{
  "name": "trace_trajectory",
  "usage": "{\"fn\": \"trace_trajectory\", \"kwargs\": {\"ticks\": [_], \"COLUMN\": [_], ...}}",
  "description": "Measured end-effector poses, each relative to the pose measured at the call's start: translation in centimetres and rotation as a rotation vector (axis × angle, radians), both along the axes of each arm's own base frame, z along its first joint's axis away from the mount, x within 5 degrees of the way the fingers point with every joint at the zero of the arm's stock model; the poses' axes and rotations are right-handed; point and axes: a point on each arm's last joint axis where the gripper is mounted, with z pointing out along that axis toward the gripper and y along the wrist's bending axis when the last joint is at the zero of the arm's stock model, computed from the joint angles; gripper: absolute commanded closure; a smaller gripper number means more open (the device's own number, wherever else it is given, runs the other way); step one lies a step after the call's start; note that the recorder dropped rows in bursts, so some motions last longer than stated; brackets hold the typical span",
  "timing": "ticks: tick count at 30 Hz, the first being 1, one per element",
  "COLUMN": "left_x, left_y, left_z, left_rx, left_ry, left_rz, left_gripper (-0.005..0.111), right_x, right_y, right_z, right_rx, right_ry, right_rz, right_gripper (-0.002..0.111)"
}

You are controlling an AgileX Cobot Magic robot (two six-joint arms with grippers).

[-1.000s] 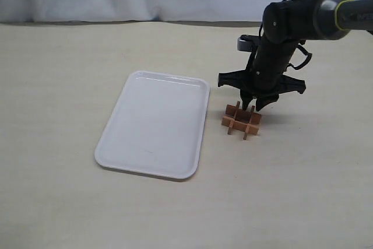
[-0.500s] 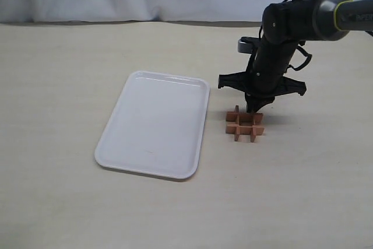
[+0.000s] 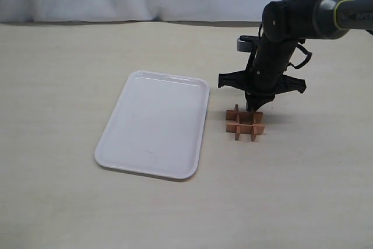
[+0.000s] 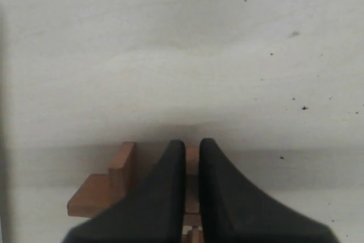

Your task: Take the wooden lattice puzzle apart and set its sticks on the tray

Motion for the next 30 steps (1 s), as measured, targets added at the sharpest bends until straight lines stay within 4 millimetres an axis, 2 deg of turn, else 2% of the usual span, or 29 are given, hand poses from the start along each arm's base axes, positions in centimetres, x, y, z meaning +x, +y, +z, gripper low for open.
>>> {"fn": "trace_trajectory", "kwargs": {"ticks": [6, 8, 13, 19, 21, 25, 27, 30], "left_x": [0.0, 0.0, 0.0, 0.0, 0.0, 0.0, 0.0, 0.0], "left_y": [0.0, 0.0, 0.0, 0.0, 0.0, 0.0, 0.0, 0.0], "left_z": [0.0, 0.0, 0.0, 0.0, 0.0, 0.0, 0.0, 0.0], "left_rx": [0.000, 0.000, 0.000, 0.000, 0.000, 0.000, 0.000, 0.000], "left_ry": [0.000, 0.000, 0.000, 0.000, 0.000, 0.000, 0.000, 0.000], "left_rz": [0.000, 0.000, 0.000, 0.000, 0.000, 0.000, 0.000, 0.000], "left_gripper": [0.107, 0.107, 0.107, 0.107, 0.107, 0.107, 0.107, 0.107], "right_x": [0.0, -0.1, -0.2, -0.2, -0.2, -0.2, -0.5, -1.7], "right_y": [0.0, 0.0, 0.0, 0.0, 0.0, 0.0, 0.0, 0.0], "right_z": [0.0, 0.0, 0.0, 0.2, 1.1, 5.1, 7.3, 9.5], "right_rx": [0.000, 0.000, -0.001, -0.002, -0.005, -0.026, -0.052, -0.086], "right_ry": [0.005, 0.006, 0.020, 0.019, 0.000, -0.073, -0.102, -0.074], "right_rz": [0.002, 0.002, 0.003, 0.017, 0.046, 0.181, 0.320, 0.573], "right_gripper": [0.103, 0.100, 0.080, 0.078, 0.078, 0.078, 0.078, 0.078]}}
